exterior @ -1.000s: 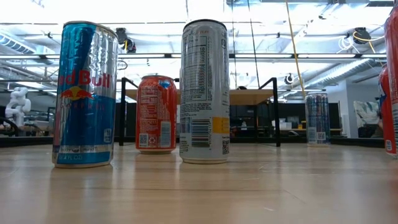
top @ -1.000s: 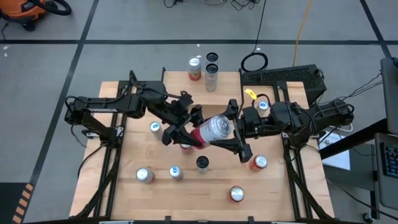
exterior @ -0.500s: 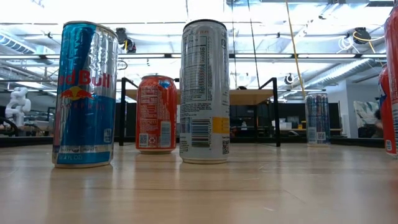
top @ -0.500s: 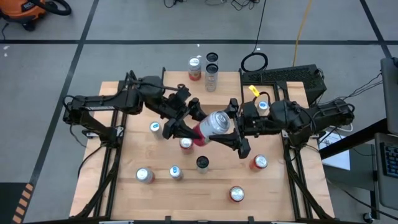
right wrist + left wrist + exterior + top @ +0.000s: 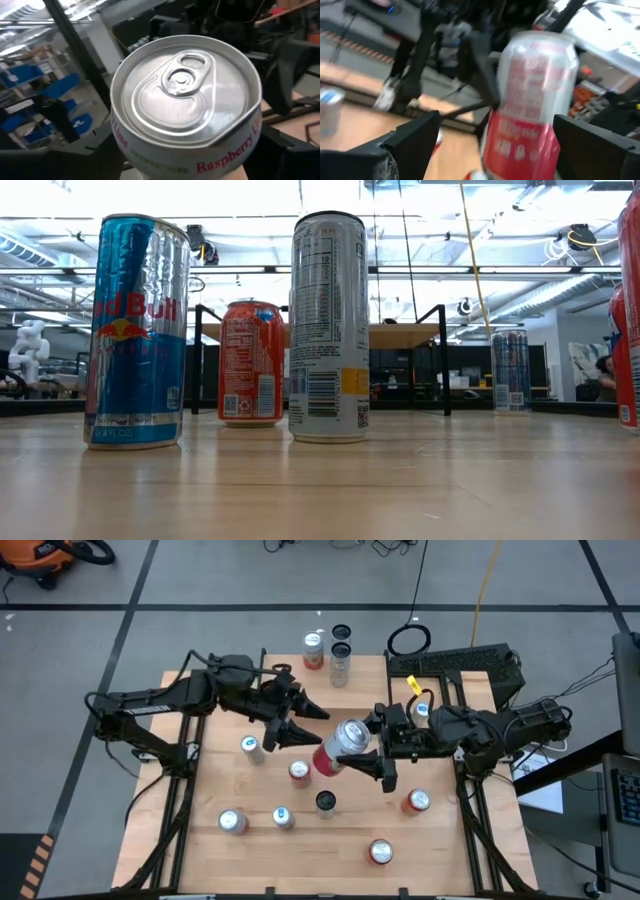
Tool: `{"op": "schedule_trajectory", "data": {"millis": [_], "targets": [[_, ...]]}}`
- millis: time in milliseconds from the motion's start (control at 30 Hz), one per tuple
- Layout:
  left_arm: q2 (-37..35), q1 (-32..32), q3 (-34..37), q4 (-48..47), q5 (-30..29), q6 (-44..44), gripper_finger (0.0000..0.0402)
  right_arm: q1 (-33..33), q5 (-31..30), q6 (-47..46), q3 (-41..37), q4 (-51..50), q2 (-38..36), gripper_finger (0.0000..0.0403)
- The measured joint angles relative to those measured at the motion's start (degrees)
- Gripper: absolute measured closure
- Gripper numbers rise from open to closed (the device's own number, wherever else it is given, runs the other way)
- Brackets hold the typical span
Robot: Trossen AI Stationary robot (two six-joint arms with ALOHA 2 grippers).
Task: Place canned beverage on shelf
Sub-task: Put the right pink-white soda can aligned with the other pink-white on the shelf
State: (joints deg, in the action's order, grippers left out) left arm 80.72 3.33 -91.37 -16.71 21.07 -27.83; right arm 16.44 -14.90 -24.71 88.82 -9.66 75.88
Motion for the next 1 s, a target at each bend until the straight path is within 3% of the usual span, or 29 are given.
{"op": "schedule_trajectory", "data": {"millis": [300, 1000], "targets": [[-0.03, -3.81, 0.00, -6.77, -12.68, 7.87, 0.0011, -2.26, -3.12, -3.19, 0.02, -5.24, 0.00, 0.0119], [0.29, -5.55, 0.00, -12.93, -15.17, 12.44, 0.0011, -4.15, -3.30, -3.28, 0.02, -10.63, 0.00, 0.0119]]}}
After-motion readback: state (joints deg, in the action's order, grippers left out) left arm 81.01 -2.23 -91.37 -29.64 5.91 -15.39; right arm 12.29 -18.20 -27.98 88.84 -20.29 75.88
